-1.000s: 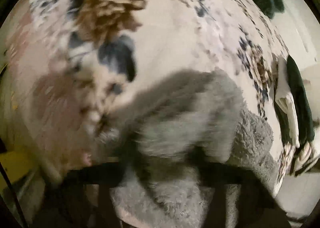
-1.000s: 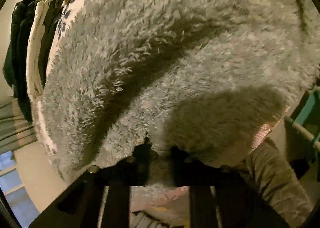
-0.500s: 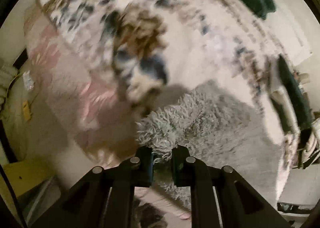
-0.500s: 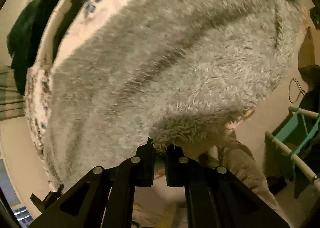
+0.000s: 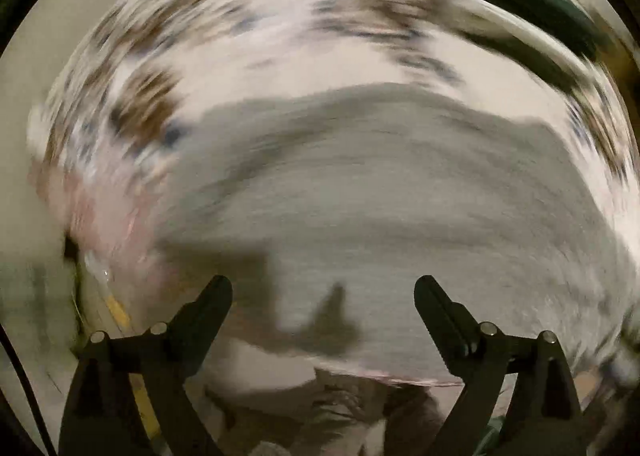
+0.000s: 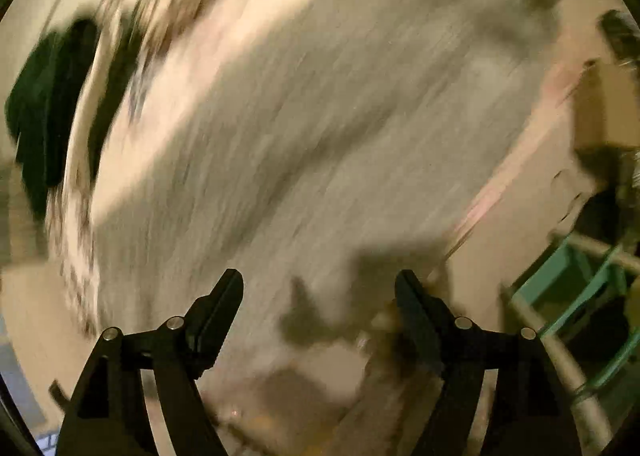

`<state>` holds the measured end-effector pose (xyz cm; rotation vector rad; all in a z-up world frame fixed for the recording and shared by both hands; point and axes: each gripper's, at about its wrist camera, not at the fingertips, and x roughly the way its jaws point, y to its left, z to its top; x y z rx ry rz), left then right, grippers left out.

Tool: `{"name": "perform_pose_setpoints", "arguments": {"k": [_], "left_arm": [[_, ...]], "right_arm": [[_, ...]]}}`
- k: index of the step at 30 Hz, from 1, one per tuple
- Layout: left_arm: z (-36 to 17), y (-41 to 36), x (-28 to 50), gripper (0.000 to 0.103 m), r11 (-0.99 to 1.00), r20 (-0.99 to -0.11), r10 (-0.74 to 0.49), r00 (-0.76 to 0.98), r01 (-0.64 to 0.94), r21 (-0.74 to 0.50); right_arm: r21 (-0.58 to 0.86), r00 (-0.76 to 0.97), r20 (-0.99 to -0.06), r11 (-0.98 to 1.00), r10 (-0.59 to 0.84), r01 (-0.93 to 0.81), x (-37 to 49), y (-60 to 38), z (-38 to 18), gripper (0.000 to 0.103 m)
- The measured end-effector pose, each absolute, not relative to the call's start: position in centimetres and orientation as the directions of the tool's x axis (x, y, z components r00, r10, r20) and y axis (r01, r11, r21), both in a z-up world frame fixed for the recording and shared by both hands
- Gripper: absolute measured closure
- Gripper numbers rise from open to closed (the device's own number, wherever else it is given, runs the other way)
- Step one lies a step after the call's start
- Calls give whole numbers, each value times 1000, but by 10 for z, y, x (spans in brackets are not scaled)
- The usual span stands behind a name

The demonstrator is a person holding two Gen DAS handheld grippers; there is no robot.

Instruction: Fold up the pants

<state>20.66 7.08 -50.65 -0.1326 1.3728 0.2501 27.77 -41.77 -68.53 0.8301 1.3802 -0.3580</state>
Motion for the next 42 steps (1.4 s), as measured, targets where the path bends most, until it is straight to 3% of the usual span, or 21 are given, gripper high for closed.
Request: {"name": "perform_pose_setpoints", "arguments": {"k": [5, 7, 8, 9, 10, 13, 16, 19, 21, 23, 28, 29, 30, 35, 38, 40, 41, 42], "left_arm": [[-509, -42, 249, 10, 996, -979, 23, 202, -92, 5], [-511, -79, 261, 10, 999, -978, 6, 207, -53, -5], [-513, -99, 265, 10, 999, -979, -5, 205, -34, -12], [-516, -113, 273, 10, 1000, -980, -14, 196, -19, -18], [-519, -127, 277, 10, 1000, -982, -25, 186, -7, -27], [-522, -163, 283, 10, 998, -984, -42, 171, 47, -35], [-526, -196, 285, 10, 993, -987, -29, 159, 114, -10], [-526, -213, 287, 10, 990, -988, -25, 150, 140, -4], [-524, -221, 290, 10, 989, -987, -16, 157, 151, 8], [-524, -225, 293, 10, 988, -987, -9, 159, 152, 15], [-526, -221, 299, 10, 993, -988, 4, 154, 114, 21], [-526, -218, 299, 10, 994, -988, 5, 155, 104, 21], [-526, -215, 299, 10, 995, -988, 6, 153, 93, 20], [-526, -198, 297, 10, 999, -989, 4, 149, 43, 10], [-526, -186, 295, 10, 1000, -989, 10, 151, 12, 12], [-527, -178, 293, 10, 1000, -989, 15, 145, -13, 13], [-527, -170, 291, 10, 999, -990, 21, 140, -33, 17], [-526, -164, 289, 10, 999, -990, 25, 140, -49, 18]], "right_arm": [[254, 262, -963, 521, 58, 815, 276, -568, -676, 22], [269, 270, -961, 451, 65, 851, 278, -636, -697, 22], [277, 263, -960, 434, 93, 858, 282, -659, -711, 29], [299, 277, -954, 428, 115, 853, 286, -675, -719, 70], [302, 282, -953, 433, 111, 849, 285, -686, -721, 96], [212, 230, -973, 423, 10, 881, 259, -715, -714, 92], [240, 194, -968, 352, 162, 905, 234, -737, -735, 81], [258, 219, -962, 285, 161, 923, 217, -749, -725, 59], [364, 339, -930, 211, 143, 907, 216, -756, -708, 38], [462, 432, -880, 150, 195, 874, 228, -760, -709, 28], [473, 405, -856, 174, 320, 863, 302, -746, -741, 31], [445, 376, -875, 197, 304, 874, 309, -744, -744, 65], [414, 348, -896, 235, 277, 880, 319, -743, -743, 90], [457, 435, -889, 342, 141, 821, 333, -736, -671, 90], [400, 384, -914, 442, 128, 803, 354, -728, -663, 88], [321, 234, -945, 500, 231, 804, 372, -727, -693, 73], [271, 153, -955, 538, 254, 799, 377, -725, -703, 54], [253, 138, -962, 574, 236, 779, 378, -721, -699, 46]]}}
